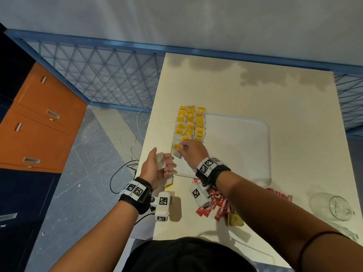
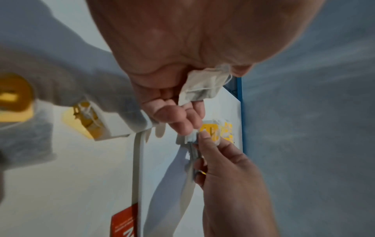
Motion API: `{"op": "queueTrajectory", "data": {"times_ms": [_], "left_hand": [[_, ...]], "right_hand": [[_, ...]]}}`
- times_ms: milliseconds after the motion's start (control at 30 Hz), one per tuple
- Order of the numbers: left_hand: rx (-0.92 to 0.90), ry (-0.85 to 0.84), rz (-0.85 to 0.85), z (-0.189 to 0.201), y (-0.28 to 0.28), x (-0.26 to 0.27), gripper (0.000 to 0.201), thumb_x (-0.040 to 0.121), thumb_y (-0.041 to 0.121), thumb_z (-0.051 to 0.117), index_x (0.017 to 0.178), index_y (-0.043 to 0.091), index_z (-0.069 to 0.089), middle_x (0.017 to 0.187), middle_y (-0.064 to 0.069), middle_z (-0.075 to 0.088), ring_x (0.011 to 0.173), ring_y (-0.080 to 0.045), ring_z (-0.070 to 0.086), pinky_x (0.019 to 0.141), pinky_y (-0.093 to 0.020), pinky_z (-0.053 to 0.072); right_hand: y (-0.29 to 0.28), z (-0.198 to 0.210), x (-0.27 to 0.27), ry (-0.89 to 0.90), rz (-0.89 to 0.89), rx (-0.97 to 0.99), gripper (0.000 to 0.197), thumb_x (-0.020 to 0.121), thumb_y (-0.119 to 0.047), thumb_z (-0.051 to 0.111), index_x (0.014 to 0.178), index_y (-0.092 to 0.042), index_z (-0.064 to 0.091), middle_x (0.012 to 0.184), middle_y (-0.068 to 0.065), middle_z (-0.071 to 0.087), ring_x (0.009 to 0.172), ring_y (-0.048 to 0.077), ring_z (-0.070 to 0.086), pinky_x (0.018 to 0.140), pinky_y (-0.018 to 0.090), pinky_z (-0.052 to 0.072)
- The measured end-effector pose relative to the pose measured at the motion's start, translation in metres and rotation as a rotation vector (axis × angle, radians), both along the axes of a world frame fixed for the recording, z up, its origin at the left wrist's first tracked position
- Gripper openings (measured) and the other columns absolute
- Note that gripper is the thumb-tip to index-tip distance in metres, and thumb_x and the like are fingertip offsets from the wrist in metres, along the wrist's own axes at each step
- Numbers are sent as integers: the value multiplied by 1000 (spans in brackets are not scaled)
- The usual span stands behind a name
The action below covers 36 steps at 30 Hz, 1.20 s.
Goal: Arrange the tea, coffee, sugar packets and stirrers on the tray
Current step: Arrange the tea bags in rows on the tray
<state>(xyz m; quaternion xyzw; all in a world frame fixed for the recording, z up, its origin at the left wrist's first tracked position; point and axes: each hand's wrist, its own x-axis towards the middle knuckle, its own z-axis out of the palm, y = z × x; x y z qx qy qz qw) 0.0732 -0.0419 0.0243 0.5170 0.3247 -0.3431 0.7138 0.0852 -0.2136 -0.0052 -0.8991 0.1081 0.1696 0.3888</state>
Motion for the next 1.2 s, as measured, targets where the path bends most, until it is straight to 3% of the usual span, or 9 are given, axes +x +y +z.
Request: {"op": "queueTrajectory", "data": {"times_ms": [167,400,500,600,700,800,967,1067,1200], "left_hand": [[-80,9,-17,-1,10,-2,56,98,41,25,106,3,66,68,-6,55,51,-21,50,48,-24,34],[-115,13,-102,-4,10,-9,20,77,22,40,82,10,55,62,-4,40,52,-18,35,44,-23,25],[-45,-34,-140,-4,7,-11,23,85,14,42,70,9,59,61,-9,43,51,-20,34,43,-24,28],[62,-115,-206,-4,6,-10,24,96,11,45,81,7,64,63,-11,58,51,-20,47,48,-26,31],[138,-201,-266,-12,7,-8,13,98,11,58,86,9,63,70,-13,54,51,-19,51,51,-29,35],[154,-237,-227,-17,9,-8,8,96,11,65,89,7,64,72,-10,57,52,-17,53,55,-28,44],[196,-289,-213,-20,9,-9,7,94,14,68,93,7,68,76,-2,71,67,-11,64,66,-22,51],[195,-302,-227,-20,7,-9,6,93,15,69,91,8,70,78,-3,70,69,-12,63,68,-25,51],[151,-278,-200,-18,3,-10,8,93,16,69,91,8,68,77,-7,68,68,-16,61,68,-29,51]], "right_hand": [[5,-2,12,13,60,-145,18,99,-32,59,108,-21,71,105,2,71,96,27,65,81,36,53],[5,-8,18,0,26,-154,17,99,-34,61,114,-25,63,119,-1,62,102,27,65,86,39,52],[4,-9,13,-46,3,-99,25,98,-37,61,121,-27,57,126,-2,59,107,24,65,90,43,53],[3,-4,4,-98,-38,14,22,97,-41,59,115,-28,61,110,-5,65,98,19,64,87,42,54],[0,-1,-7,-69,-87,158,21,91,-55,58,92,-36,66,89,-13,68,86,13,65,83,43,56],[-3,3,-24,15,-104,278,30,85,-66,58,83,-38,69,79,-21,68,78,7,64,82,40,57],[-7,8,-52,28,-25,272,35,81,-61,64,75,-27,73,71,-9,71,67,7,63,69,36,56],[-2,6,-61,36,-2,306,25,83,-53,69,74,-30,74,68,-12,69,63,2,58,65,31,51],[3,5,-62,18,25,323,20,85,-48,68,73,-31,69,67,-6,65,63,5,56,66,35,50]]}}
